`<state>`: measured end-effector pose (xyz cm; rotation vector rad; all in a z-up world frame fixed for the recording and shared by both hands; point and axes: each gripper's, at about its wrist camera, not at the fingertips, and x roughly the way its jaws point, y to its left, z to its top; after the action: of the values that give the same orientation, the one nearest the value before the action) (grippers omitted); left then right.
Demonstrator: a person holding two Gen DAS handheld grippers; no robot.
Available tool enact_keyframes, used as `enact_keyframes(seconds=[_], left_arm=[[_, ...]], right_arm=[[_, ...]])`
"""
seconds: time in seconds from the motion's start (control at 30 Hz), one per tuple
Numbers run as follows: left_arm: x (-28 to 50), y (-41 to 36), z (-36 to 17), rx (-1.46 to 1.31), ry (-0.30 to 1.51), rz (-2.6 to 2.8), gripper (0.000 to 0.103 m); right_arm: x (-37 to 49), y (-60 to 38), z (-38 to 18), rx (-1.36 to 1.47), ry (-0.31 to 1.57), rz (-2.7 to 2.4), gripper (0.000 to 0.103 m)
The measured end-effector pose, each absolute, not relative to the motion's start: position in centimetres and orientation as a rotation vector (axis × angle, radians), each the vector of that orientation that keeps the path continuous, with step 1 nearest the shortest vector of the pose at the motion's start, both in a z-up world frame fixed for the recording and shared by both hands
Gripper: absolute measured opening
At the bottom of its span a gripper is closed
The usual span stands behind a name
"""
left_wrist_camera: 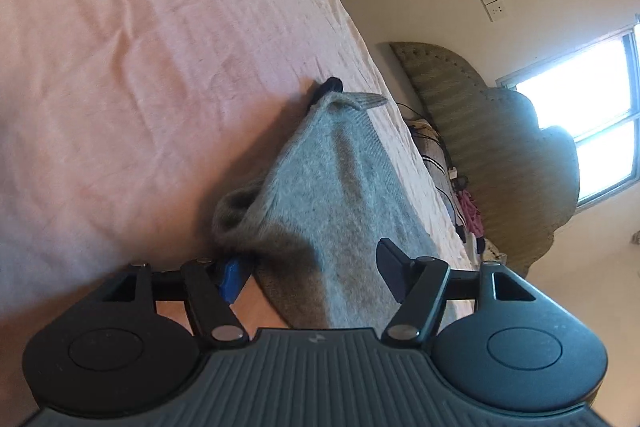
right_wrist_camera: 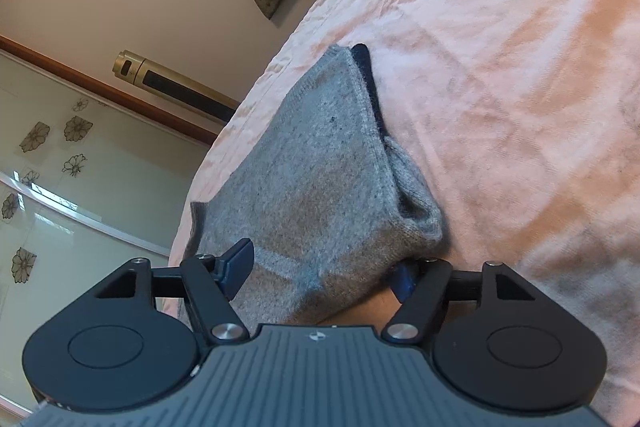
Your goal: Fold small clothes
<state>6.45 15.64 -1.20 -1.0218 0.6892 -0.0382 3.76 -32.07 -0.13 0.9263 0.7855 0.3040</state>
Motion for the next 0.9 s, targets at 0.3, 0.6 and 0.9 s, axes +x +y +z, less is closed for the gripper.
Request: enact_keyframes(seconds=[0.3, 0.6, 0.9], left_arm=[[4.9, 15.6, -0.6, -1.022, 0.701, -0.011, 0.067], [7.3, 17.6, -0.7, -1.067, 0.694, -0.029, 0.073], [7.1, 15.4, -1.3, -0.981, 0.737, -0.002, 0.015]], right_arm=[[4.7, -31.6, 0.1, 0.923, 0.793, 0.305, 0.082], [4.4, -31.5, -0.1, 0.918, 0.777, 0.326, 0.085], [4.6, -31.3, -0.4, 0.911, 0.768, 0.287, 0.064]])
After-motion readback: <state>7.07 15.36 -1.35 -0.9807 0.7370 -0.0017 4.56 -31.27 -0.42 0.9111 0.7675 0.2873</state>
